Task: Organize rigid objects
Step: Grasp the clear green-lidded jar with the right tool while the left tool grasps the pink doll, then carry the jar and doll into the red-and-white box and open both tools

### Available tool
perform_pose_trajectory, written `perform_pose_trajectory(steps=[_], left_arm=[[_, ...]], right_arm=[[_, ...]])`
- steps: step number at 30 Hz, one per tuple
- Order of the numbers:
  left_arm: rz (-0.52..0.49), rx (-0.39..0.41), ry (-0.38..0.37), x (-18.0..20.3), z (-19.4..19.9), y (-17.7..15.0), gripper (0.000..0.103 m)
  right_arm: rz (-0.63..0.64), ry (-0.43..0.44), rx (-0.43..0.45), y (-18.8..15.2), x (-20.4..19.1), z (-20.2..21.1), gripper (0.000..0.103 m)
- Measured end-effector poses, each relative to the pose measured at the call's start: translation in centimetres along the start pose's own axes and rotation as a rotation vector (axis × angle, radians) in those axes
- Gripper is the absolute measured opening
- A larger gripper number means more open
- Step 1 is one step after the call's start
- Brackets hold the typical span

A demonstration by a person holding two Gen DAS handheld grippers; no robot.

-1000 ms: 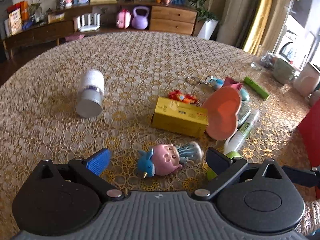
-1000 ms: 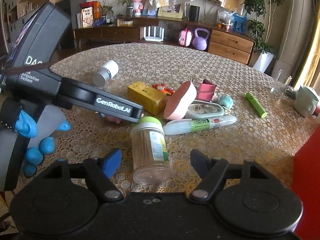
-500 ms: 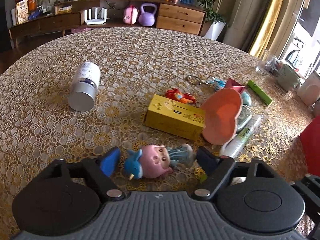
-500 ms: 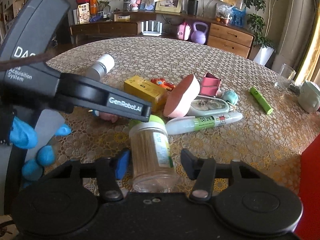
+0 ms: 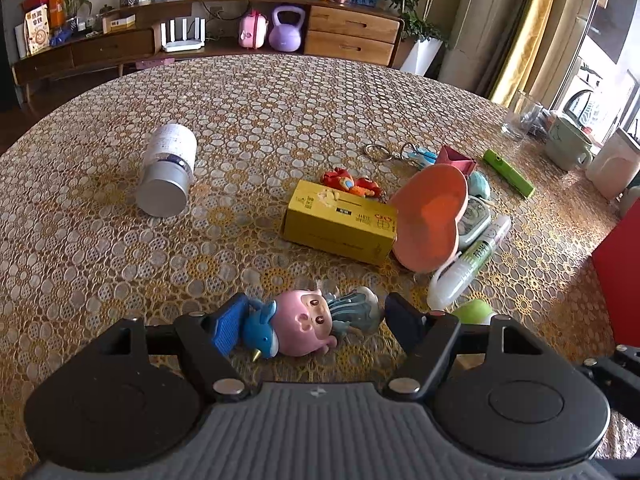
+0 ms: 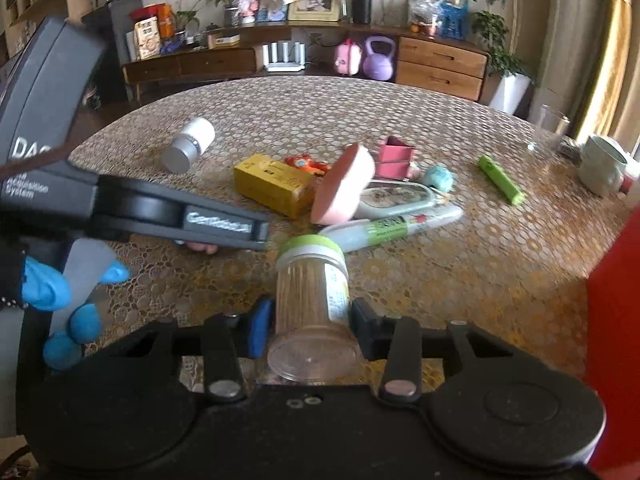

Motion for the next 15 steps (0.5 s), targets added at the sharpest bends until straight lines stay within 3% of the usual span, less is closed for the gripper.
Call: perform_pose_trajectory(steps=[7, 15], left_arm=[[-0.008, 0.024, -0.026, 0.4, 2.1, 0.0, 0.075], [-0.053, 0.076, -0.137, 3.9, 6.9, 1.8, 0.075]], right_arm=[[-0.072, -0.012, 0.052, 0.3, 2.1, 3.8, 0.041], [-0.145, -0.043, 0.136, 2.0, 5.5, 9.4, 0.042]])
Point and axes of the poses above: each gripper's, at about its wrist camera, not at the fingertips, and z roughly against the way its jaws point, x to its right, y to its top, the point moved 4 cm from there along -z, roughly the way its jaws point, and after that the axes turned 2 degrees about x, right-handed, at the moved point
